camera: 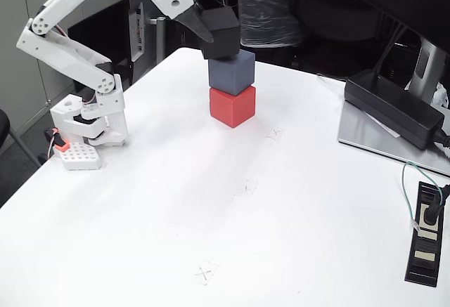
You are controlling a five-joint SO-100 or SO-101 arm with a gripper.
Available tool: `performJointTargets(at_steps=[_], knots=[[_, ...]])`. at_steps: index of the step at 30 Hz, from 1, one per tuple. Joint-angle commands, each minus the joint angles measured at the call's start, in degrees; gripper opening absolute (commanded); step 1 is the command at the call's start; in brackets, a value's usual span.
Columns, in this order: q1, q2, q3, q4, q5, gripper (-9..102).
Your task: Stack the three blocks in an ordered color.
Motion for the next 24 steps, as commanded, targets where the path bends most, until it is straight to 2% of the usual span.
performJointTargets(at_steps=[1, 24], knots=[[-0.09, -0.88, -2.55, 0.00, 0.53, 1], [-0.35, -8.79, -11.07, 0.09, 0.09, 1]])
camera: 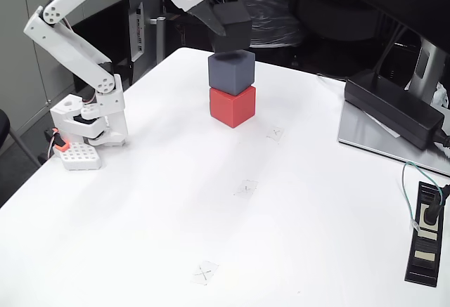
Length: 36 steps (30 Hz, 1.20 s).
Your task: Stack the three blocks in an ordered color.
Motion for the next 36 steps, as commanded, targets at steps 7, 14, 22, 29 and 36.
performJointTargets(at_steps=[7, 14, 22, 29, 36], knots=[[-0.26, -1.23, -2.46, 0.09, 0.09, 1], [-0.26, -2.37, -2.46, 0.09, 0.09, 1], [-0.26, -2.37, -1.85, 0.09, 0.35, 2], [-0.26, -2.20, -1.76, 0.09, 0.70, 20], [-0.18, -2.11, -1.76, 0.09, 0.70, 30]])
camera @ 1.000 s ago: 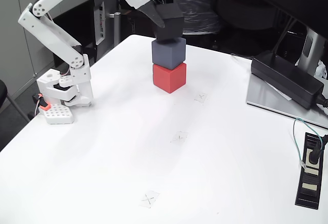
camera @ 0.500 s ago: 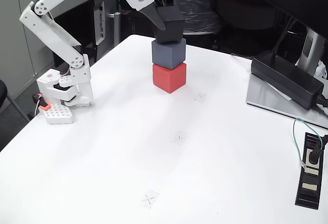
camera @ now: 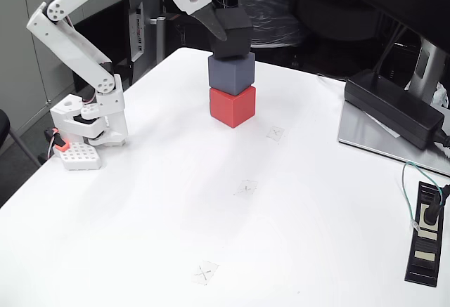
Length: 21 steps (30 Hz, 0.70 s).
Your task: Stack the three blocks in an ordered color.
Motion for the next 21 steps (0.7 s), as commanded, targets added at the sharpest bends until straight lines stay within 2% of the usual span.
performJointTargets(at_steps=[1, 21], knots=[[-0.18, 0.35, -1.58, 0.09, 0.70, 30], [-0.18, 0.62, -2.11, 0.00, 0.70, 30]])
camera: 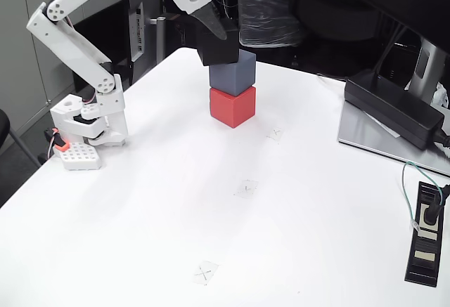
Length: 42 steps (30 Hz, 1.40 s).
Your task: Stack the three blocks in an ordered color.
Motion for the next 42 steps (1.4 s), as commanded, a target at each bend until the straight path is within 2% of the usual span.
performJointTargets(at_steps=[1, 9, 17, 21, 27, 32, 42], knots=[[0.09, 0.62, -2.29, 0.00, 0.70, 30], [-0.18, 4.57, -2.46, -0.53, 0.70, 30], [0.62, 12.48, -2.02, -10.72, 0.79, 30], [0.88, 16.79, -1.58, -11.69, 0.79, 30], [8.17, 20.04, -1.41, -11.78, 3.16, 30], [13.27, 20.57, -1.41, -11.78, 13.97, 30], [21.53, 20.74, -1.41, -11.78, 51.77, 30]])
